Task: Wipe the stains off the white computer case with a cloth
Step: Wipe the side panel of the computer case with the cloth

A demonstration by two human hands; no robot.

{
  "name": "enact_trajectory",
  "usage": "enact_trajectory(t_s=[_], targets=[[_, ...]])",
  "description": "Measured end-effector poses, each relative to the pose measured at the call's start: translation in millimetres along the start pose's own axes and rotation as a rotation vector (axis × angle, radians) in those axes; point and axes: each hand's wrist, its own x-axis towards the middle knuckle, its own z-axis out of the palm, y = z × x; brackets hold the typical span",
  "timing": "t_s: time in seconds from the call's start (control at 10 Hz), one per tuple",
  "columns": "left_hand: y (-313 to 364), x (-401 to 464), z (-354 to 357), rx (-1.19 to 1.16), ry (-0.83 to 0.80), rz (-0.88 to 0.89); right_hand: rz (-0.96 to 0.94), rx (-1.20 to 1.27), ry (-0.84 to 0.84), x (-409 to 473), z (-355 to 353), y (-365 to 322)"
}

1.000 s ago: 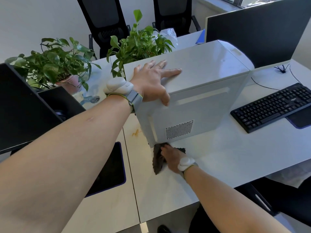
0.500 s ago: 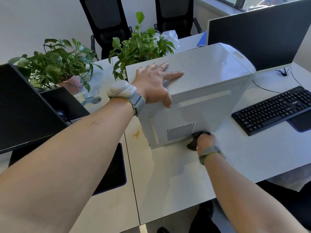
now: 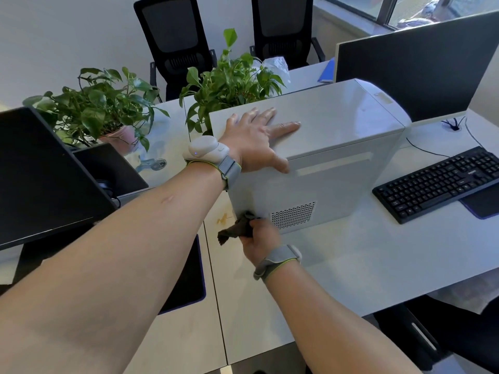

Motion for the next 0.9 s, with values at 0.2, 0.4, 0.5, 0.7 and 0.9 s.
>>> enact_trajectory(t_s=[0.2, 0.4, 0.5, 0.7, 0.9], targets=[[-2, 1, 1, -0.005, -0.008, 0.015, -0.108, 0.174, -0.176, -71, 28, -36], [-3, 1, 3, -0.045, -0.014, -0.005, -0.265, 0.184, -0.297, -105, 24, -85], [2, 1, 0, -0.032, 0.016, 0.008, -0.401, 0.168, -0.214, -118, 11, -118], [4, 4, -5, -0.166, 0.014, -0.042, -1.025, -0.528, 0.023, -140, -14, -162], [-3, 7, -17, -0.975, 0.191, -0.253, -1.467, -1.698, -0.161, -127, 17, -170]])
